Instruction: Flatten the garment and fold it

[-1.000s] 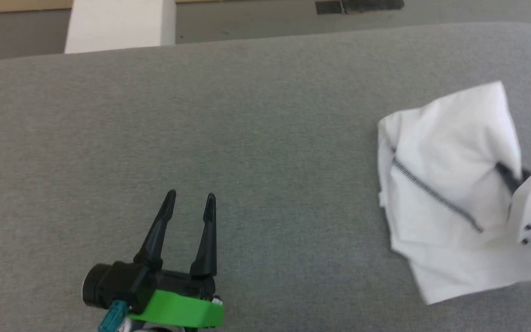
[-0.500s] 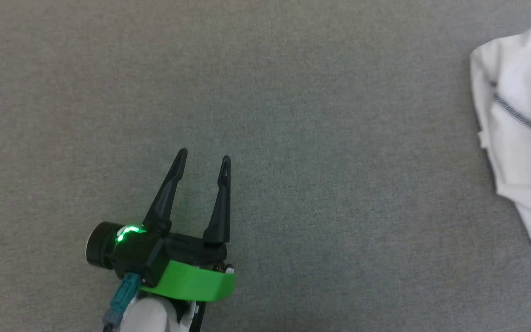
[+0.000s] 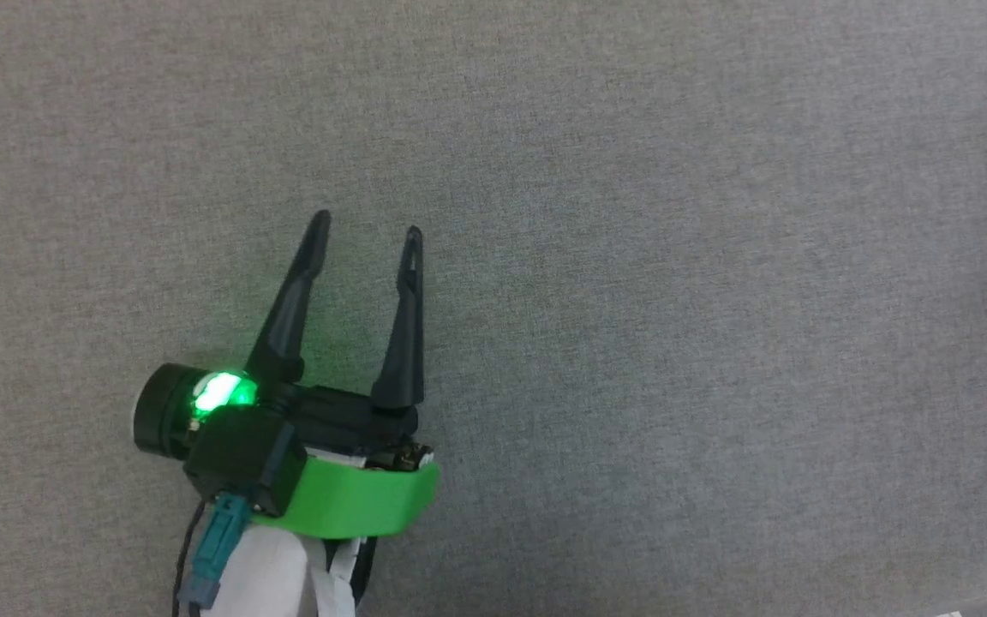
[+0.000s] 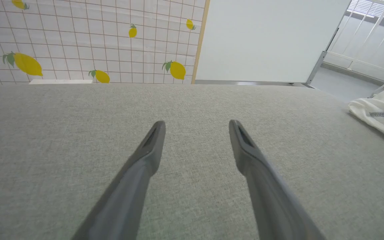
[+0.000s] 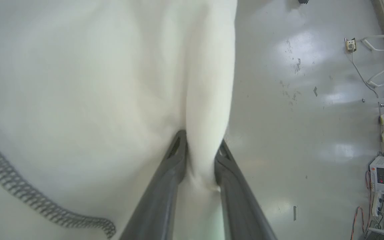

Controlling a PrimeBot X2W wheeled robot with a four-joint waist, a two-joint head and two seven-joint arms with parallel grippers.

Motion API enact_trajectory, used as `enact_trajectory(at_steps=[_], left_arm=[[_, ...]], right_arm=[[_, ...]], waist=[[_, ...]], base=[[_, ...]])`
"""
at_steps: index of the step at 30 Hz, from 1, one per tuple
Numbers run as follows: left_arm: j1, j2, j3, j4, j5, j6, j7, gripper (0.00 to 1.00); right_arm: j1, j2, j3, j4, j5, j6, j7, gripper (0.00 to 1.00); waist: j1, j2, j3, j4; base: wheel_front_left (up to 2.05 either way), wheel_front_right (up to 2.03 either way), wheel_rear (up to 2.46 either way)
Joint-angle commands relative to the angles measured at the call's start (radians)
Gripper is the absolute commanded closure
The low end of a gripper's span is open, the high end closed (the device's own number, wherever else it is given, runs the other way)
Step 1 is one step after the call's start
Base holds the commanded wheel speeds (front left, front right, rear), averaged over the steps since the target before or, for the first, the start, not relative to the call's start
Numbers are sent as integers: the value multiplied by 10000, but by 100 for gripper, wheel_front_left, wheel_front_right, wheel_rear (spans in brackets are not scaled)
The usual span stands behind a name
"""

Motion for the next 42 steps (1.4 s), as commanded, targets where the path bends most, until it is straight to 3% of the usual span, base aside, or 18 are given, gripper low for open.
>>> enact_trajectory(at_steps=[1, 10, 11, 19, 26, 32, 37, 42], left_arm=[[-178, 37, 119, -161, 149, 241, -89, 0], [415, 6, 305, 2, -31, 593, -118, 0], [728, -6, 374, 126, -233, 623, -119, 0], [1664, 124, 623, 650, -538, 584, -121, 0], [2504, 124, 837, 873, -852, 641, -121, 0], [2879, 216, 1005, 1269, -936, 690, -121, 0], [3097, 241, 1098, 1582, -950, 670, -121, 0], [3270, 215, 1180, 1743, -930, 629, -122, 0]], right_arm=[[-232, 188, -35, 263, -161, -19, -211, 0], [-120, 636, -187, 580, -370, -19, -872, 0], [175, 1099, -447, 360, -329, -19, -1239, 0], [1910, 2556, -502, -1236, -339, -19, -2232, 0], [3780, 4068, -724, -3262, -536, -19, -3017, 0], [5246, 5252, -873, -4534, -1104, -19, -4314, 0], [6182, 6228, -620, -4727, -1847, -19, -5584, 0], [6764, 6581, -251, -4331, -2494, -19, -6244, 0]], waist=[[-1, -1, -77, 11], [-1, -1, -1552, 20], [-1, -1, -2262, 57], [-1, -1, -4048, 174], [-1, -1, -5120, 389], [-1, -1, -5546, 624], [-1, -1, -5721, 711], [-1, -1, -5821, 801]], base=[[0, 0, 0], [0, 0, 0], [0, 0, 0], [0, 0, 0], [0, 0, 0], [0, 0, 0], [0, 0, 0], [0, 0, 0]])
